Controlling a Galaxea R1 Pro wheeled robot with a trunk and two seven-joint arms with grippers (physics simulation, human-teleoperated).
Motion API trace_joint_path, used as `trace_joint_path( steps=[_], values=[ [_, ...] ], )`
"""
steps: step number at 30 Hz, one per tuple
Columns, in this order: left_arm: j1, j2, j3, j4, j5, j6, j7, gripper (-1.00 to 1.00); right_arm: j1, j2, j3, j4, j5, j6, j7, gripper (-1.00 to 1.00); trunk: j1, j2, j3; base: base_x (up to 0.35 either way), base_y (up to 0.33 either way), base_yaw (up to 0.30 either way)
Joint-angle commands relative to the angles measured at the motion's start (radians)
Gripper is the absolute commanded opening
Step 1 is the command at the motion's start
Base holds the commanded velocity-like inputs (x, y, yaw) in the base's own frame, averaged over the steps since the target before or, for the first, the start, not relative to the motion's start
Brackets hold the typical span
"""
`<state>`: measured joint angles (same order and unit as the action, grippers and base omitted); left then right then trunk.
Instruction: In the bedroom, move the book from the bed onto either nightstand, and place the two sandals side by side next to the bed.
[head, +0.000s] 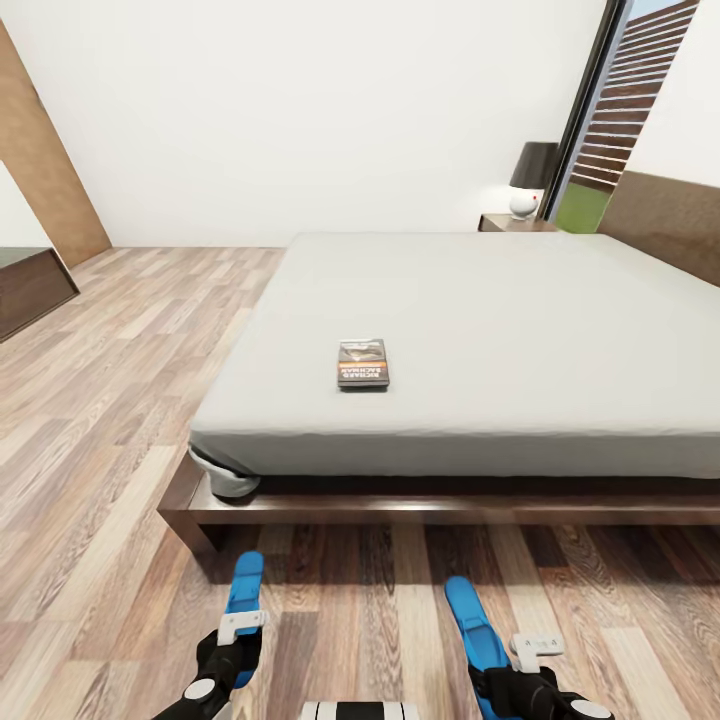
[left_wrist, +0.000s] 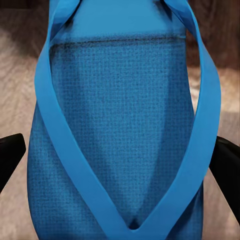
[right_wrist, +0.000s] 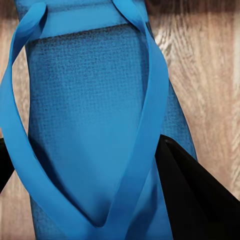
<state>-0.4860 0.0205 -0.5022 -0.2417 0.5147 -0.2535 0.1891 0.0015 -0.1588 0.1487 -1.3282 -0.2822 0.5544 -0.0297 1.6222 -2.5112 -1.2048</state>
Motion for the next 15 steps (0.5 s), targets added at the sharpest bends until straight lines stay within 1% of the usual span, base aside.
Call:
trace_joint_path(
  steps=[1, 5, 6, 9, 15],
  values=[
    [0.0, 0.001, -0.009, -0.001, 0.005, -0.003, 0.005, -1.0, 0.0, -0.001, 0.001, -0.002, -0.007, 0.004, -0.006, -1.0, 0.0, 0.0, -0.001, 0.0, 0.003, 0.0],
    [0.0, 0.001, -0.008, -0.001, 0.005, -0.005, -0.019, -1.0, 0.0, -0.003, 0.0, -0.008, -0.007, 0.003, -0.006, -1.0, 0.0, 0.0, -0.001, 0.0, 0.001, 0.0],
    [0.0, 0.001, -0.008, -0.001, 0.005, -0.005, -0.033, -1.0, 0.004, -0.007, 0.0, -0.019, -0.008, 0.004, -0.006, -1.0, 0.0, 0.0, -0.001, 0.0, 0.0, 0.0],
    [0.0, 0.001, -0.008, -0.001, 0.005, -0.005, -0.043, -1.0, 0.021, -0.019, 0.0, -0.039, -0.009, 0.005, -0.006, -1.0, 0.0, 0.0, -0.001, 0.0, 0.0, 0.0],
    [0.0, 0.0, -0.008, -0.001, 0.005, -0.002, -0.048, -1.0, 0.034, -0.029, 0.0, -0.096, -0.01, 0.051, -0.006, -1.0, 0.003, -0.002, -0.024, 0.0, 0.0, 0.0]
  ],
)
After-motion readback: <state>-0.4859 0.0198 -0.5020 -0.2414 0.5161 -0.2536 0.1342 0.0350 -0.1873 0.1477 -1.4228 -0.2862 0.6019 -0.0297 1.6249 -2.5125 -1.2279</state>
